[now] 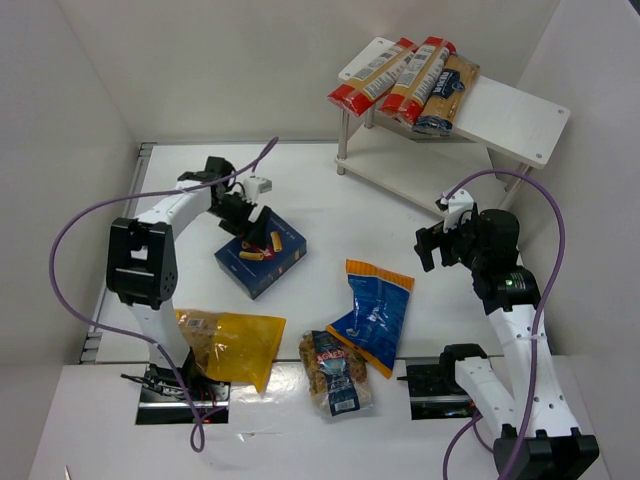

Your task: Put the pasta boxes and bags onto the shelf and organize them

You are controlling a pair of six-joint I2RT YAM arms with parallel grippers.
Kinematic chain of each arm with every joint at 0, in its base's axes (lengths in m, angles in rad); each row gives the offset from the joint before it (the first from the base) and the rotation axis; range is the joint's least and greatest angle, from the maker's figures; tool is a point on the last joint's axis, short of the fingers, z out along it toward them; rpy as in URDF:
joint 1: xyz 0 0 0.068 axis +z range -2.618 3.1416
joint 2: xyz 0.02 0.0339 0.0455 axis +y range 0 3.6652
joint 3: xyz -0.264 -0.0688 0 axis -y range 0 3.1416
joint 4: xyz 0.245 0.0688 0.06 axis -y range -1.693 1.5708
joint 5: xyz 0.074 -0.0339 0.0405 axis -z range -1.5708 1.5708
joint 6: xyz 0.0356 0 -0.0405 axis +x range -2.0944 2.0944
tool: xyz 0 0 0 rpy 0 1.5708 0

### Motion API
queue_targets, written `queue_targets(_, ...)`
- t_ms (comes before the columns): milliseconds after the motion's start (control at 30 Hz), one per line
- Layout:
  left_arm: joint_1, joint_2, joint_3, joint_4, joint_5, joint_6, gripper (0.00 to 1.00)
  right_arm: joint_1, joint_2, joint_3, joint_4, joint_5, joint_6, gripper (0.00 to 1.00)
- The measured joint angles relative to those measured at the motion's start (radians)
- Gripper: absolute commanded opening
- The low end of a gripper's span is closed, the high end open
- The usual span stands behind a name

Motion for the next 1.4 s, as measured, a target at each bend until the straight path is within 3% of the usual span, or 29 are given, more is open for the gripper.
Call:
queue_targets(267,-0.103,0.103,0.142,0.043,-0.007,-0.081,0.99,0.0,0.008,0.0,0.0,0.007,0.0,0.98)
queue_targets(533,-0.044,0.011,0.173,-0.001,-0.077,-0.132,0.99,0.0,0.017,0.0,0.0,0.008,0.0,0.98)
queue_targets(800,0.076,-0.256,-0.014,-0.121,-0.169,0.026,0.99,0.006,0.014,0.0,0.001,0.007,0.0,0.98)
queue_targets(1067,0.103,-0.256,-0.248,-0.118,-0.269,0.151,0.99,0.009,0.009,0.0,0.001,0.006,-0.001,0.98)
queue_targets(1400,0.103,-0.176,-0.238,0.007,-0.276,0.141,0.99,0.011,-0.01,0.0,0.001,-0.001,-0.001,0.98)
